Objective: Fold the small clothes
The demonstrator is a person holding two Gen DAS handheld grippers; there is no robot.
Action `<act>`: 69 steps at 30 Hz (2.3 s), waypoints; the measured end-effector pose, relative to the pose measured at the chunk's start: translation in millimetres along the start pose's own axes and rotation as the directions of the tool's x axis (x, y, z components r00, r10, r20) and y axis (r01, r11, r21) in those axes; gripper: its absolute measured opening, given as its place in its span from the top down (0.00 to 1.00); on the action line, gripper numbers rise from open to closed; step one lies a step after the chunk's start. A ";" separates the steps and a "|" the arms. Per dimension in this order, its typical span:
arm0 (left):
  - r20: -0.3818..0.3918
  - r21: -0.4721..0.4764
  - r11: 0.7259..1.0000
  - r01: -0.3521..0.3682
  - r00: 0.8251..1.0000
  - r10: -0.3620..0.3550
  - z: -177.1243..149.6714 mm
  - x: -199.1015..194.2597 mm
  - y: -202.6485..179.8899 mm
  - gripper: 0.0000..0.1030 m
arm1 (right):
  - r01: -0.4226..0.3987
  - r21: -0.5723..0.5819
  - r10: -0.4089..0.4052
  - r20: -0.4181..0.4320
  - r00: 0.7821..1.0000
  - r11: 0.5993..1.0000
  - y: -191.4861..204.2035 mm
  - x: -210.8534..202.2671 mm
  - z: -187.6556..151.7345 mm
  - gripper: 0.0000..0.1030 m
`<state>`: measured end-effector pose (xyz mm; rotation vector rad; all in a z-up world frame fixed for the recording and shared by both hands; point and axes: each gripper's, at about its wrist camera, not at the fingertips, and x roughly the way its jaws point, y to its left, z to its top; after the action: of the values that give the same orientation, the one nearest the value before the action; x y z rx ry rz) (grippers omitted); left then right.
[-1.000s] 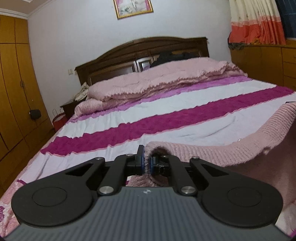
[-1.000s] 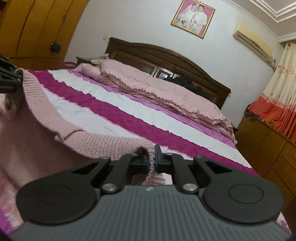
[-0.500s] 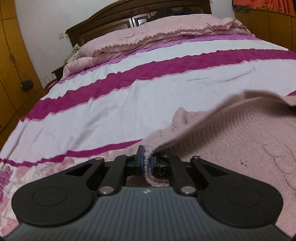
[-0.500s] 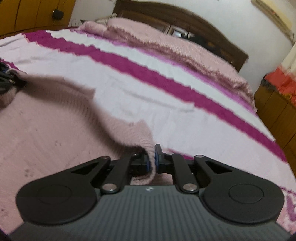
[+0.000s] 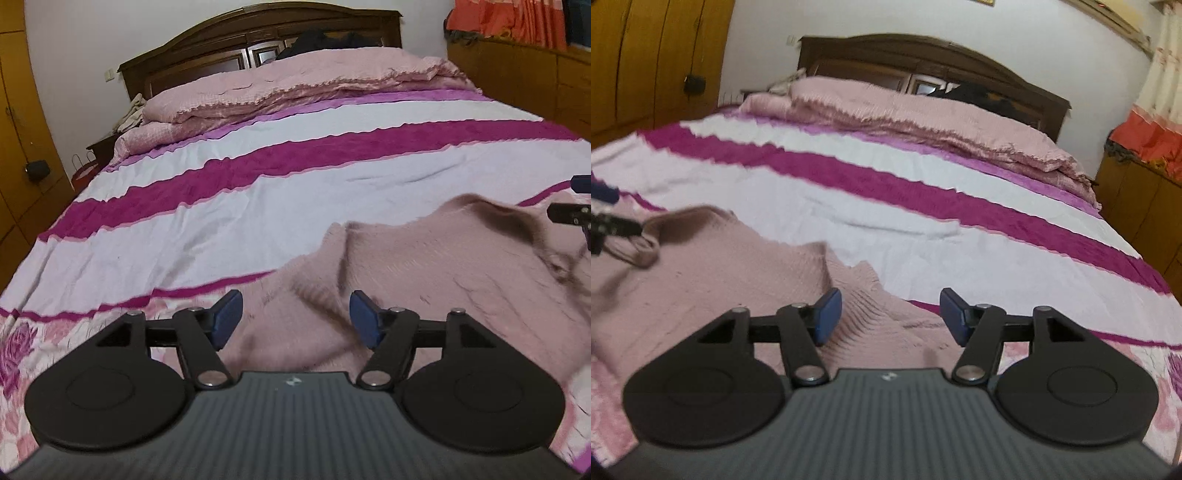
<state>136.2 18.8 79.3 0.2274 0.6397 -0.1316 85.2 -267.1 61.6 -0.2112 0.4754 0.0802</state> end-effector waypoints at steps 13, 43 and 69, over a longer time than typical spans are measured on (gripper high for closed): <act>-0.007 0.114 0.993 -0.019 1.000 0.020 -26.9 -18.8 -18.2 0.31 | -0.031 0.033 0.033 -0.064 0.997 0.999 2.8 -26.3 -40.9 0.41; -0.049 -0.155 0.957 -0.244 0.970 0.240 5.8 33.9 71.5 0.48 | -0.040 0.015 0.042 -0.117 0.992 0.999 15.5 -15.8 -51.2 0.41; -0.110 -0.127 0.985 -0.116 0.989 0.102 -41.6 -10.8 21.8 0.46 | 0.092 0.305 -0.058 -0.117 0.991 0.948 -60.9 57.5 -8.5 0.42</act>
<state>107.8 50.9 57.1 0.1407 0.7346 0.0287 140.0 -326.8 38.8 0.0764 0.5787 -0.0815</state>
